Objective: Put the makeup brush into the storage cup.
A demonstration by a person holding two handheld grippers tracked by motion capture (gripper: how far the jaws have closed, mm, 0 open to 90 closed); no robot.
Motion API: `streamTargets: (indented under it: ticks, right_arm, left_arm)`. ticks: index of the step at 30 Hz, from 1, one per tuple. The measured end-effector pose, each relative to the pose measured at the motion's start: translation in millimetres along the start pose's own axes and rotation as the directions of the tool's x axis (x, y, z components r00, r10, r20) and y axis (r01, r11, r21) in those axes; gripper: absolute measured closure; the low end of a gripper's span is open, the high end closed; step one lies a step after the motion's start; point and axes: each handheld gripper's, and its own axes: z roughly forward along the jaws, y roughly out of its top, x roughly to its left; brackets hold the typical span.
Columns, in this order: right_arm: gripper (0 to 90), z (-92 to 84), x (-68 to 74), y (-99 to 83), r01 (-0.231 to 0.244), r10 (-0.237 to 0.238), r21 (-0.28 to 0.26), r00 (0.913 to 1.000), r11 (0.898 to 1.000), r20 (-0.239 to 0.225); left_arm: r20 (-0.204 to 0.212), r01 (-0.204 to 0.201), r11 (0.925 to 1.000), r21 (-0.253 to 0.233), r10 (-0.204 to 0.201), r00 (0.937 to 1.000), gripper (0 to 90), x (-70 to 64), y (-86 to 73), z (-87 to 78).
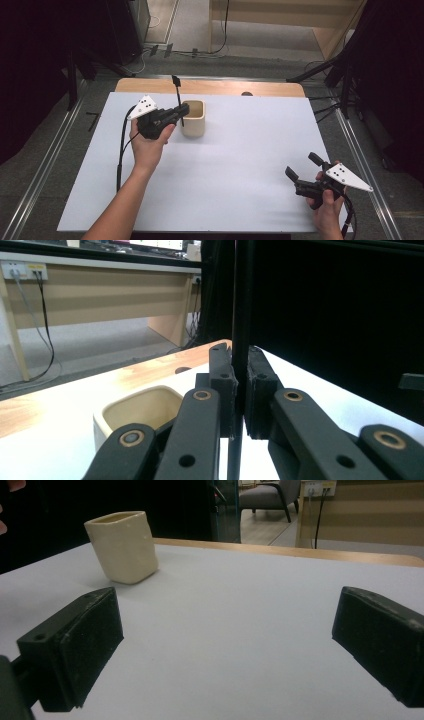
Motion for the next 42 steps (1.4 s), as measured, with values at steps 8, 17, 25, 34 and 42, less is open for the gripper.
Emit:
streamTargets:
  ticks: [8,17,25,34,42]
  right_arm:
    - [2.0,1.2,1.5,-0.4,0.007,-0.007,0.006,1.0,1.0,0.003]
    - [3.8,1.5,1.7,-0.5,0.001,-0.001,0.009,1.0,1.0,0.006]
    - [4.6,1.4,1.6,-0.3,-0.005,0.005,0.007,1.0,1.0,0.007]
    - [5.2,1.8,1.8,-0.4,-0.004,0.004,0.012,1.0,1.0,0.009]
    - [5.6,2.2,2.1,-0.8,-0.004,0.004,0.013,1.0,1.0,0.008]
  left_arm:
    - [-0.009,-0.006,1.0,0.003,0.006,0.9999,85.5,5.0,3.0,9.8]
    - [-0.031,-0.009,0.9999,-0.005,0.009,0.9995,85.5,10.9,4.4,19.8]
    - [-0.064,-0.011,0.9998,-0.014,0.01,0.9979,85.4,15.6,4.7,27.8]
    - [-0.09,-0.007,0.9998,-0.019,0.005,0.9959,85.4,20.3,1.9,34.5]
    - [-0.107,0.004,0.9996,-0.027,-0.007,0.9942,85.4,24.2,-0.6,40.0]
